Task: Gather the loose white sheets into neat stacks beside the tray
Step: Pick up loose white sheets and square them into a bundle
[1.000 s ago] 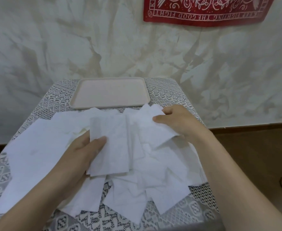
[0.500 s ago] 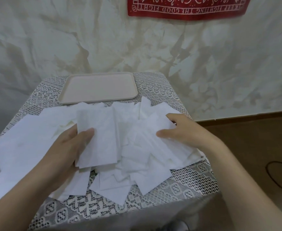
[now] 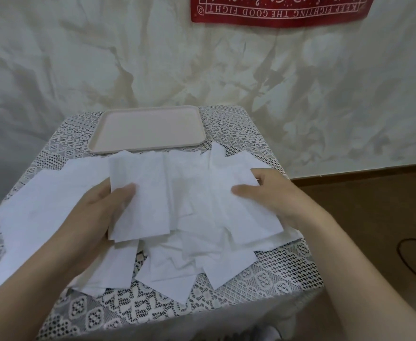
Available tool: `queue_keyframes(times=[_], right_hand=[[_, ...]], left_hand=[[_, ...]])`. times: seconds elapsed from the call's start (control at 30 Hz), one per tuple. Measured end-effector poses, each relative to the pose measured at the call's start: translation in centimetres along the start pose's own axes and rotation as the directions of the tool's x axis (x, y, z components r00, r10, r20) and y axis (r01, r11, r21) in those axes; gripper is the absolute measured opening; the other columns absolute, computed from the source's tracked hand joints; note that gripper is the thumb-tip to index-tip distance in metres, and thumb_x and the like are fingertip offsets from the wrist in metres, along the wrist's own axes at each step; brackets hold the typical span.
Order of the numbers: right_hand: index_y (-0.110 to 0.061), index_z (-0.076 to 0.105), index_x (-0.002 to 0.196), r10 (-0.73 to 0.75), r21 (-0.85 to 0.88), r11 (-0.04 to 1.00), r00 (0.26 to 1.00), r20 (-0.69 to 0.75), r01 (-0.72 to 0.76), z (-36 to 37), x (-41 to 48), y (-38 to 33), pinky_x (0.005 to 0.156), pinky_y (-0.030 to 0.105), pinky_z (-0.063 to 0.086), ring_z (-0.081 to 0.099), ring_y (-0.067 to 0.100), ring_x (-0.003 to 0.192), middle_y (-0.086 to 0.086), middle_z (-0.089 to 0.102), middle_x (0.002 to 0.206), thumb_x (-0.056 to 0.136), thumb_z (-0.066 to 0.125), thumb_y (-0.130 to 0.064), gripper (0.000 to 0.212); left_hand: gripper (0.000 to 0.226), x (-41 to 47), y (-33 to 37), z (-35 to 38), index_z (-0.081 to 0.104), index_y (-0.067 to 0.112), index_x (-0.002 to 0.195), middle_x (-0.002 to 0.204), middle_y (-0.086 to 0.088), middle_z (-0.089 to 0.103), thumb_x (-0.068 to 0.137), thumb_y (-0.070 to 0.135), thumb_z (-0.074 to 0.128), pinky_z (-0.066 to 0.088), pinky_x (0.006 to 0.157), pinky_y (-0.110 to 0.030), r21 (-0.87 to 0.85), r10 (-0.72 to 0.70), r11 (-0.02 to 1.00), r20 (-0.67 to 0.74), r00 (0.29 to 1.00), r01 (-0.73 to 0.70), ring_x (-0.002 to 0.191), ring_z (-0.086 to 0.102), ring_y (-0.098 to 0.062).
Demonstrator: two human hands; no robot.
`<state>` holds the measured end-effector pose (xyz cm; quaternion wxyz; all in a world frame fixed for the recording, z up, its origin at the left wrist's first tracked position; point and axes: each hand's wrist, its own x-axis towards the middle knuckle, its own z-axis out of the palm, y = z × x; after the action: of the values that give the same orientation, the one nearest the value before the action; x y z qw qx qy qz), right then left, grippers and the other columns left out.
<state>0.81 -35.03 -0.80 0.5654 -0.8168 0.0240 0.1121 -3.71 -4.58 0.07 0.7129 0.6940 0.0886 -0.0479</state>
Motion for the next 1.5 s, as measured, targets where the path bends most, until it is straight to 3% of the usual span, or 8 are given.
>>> queue_keyframes(times=[0.3, 0.47, 0.53, 0.63, 1.07, 1.23, 1.33, 1.5], right_hand=[[-0.015, 0.078, 0.1, -0.021, -0.057, 0.998, 1.0, -0.006, 0.021, -0.6, -1.7, -0.8, 0.094, 0.047, 0.058, 0.077, 0.021, 0.091, -0.001, 0.08, 0.096, 0.095, 0.071, -0.022, 0.011], [-0.014, 0.075, 0.108, -0.134, 0.359, 0.923, 0.99, -0.039, 0.139, 1.4, -2.5, -3.1, 0.074, 0.028, 0.062, 0.076, 0.021, 0.092, 0.005, 0.08, 0.103, 0.096, 0.068, -0.015, 0.014], [-0.015, 0.075, 0.104, -0.162, 0.414, 0.895, 0.986, -0.039, 0.163, 3.3, -2.7, -4.0, 0.067, 0.023, 0.06, 0.076, 0.017, 0.084, 0.004, 0.08, 0.098, 0.095, 0.067, -0.014, 0.012], [-0.014, 0.076, 0.103, -0.204, 0.383, 0.903, 0.979, -0.016, 0.195, 6.7, -2.9, -4.8, 0.066, 0.025, 0.061, 0.077, 0.017, 0.081, 0.005, 0.08, 0.093, 0.096, 0.066, -0.011, 0.012], [-0.016, 0.074, 0.09, -0.204, 0.21, 0.958, 0.979, 0.027, 0.194, 11.1, -3.1, -4.8, 0.061, 0.029, 0.057, 0.077, 0.016, 0.077, 0.0, 0.079, 0.085, 0.095, 0.069, -0.018, 0.008], [-0.009, 0.075, 0.089, -0.241, 0.112, 0.964, 0.97, -0.005, 0.241, 10.6, -3.1, -4.6, 0.071, 0.053, 0.062, 0.075, 0.028, 0.08, 0.006, 0.078, 0.085, 0.096, 0.068, -0.025, 0.019], [-0.01, 0.076, 0.088, -0.306, 0.196, 0.924, 0.943, -0.129, 0.327, 10.2, -2.9, -4.7, 0.068, 0.044, 0.06, 0.075, 0.023, 0.076, 0.004, 0.079, 0.082, 0.096, 0.068, -0.02, 0.015], [-0.011, 0.078, 0.09, -0.311, 0.21, 0.921, 0.944, -0.113, 0.329, 9.2, -2.6, -4.9, 0.069, 0.035, 0.06, 0.077, 0.023, 0.08, 0.004, 0.08, 0.085, 0.093, 0.071, -0.013, 0.007]], left_hand=[[0.023, -0.8, 0.1, 0.1, 0.072, 0.02, 0.121, 0.105, -0.013, 0.079, 0.107, 0.025, 0.054, 0.059, 0.048, -0.038, 0.002, -0.015, 1.0, -0.008, 1.0, 0.015, 0.076, 0.077, -0.029], [0.027, -1.0, 0.4, 0.9, 0.071, 0.018, 0.121, 0.092, -0.01, 0.078, 0.109, 0.031, 0.051, 0.051, 0.044, -0.036, -0.032, 0.011, 0.999, -0.03, 0.999, -0.012, 0.059, 0.071, -0.024], [0.03, -1.0, 0.4, 1.5, 0.072, 0.017, 0.12, 0.095, -0.01, 0.079, 0.109, 0.033, 0.05, 0.055, 0.057, -0.04, -0.083, 0.023, 0.996, -0.015, 1.0, -0.024, 0.062, 0.072, -0.026], [0.032, -1.0, 0.6, 1.7, 0.073, 0.021, 0.123, 0.115, -0.005, 0.08, 0.108, 0.035, 0.049, 0.058, 0.097, -0.046, -0.232, 0.006, 0.973, 0.013, 1.0, -0.003, 0.1, 0.078, -0.02], [0.04, -0.5, -0.2, 0.3, 0.067, 0.018, 0.133, 0.122, -0.004, 0.078, 0.104, 0.04, 0.052, 0.055, 0.103, -0.05, -0.241, -0.019, 0.97, 0.09, 0.996, 0.04, 0.115, 0.074, -0.023], [0.037, -0.2, -0.5, -0.1, 0.07, 0.016, 0.129, 0.122, -0.008, 0.078, 0.105, 0.038, 0.052, 0.056, 0.099, -0.053, -0.258, -0.055, 0.963, 0.099, 0.994, 0.079, 0.116, 0.073, -0.03], [0.038, 0.0, -0.7, -0.5, 0.075, 0.018, 0.123, 0.123, -0.012, 0.077, 0.099, 0.043, 0.06, 0.05, 0.104, -0.067, -0.24, -0.05, 0.968, 0.114, 0.992, 0.076, 0.12, 0.069, -0.043], [0.041, 0.0, -0.6, -0.5, 0.069, 0.013, 0.127, 0.121, -0.009, 0.078, 0.097, 0.037, 0.054, 0.052, 0.108, -0.053, -0.276, -0.038, 0.959, 0.119, 0.992, 0.07, 0.113, 0.075, -0.026]])
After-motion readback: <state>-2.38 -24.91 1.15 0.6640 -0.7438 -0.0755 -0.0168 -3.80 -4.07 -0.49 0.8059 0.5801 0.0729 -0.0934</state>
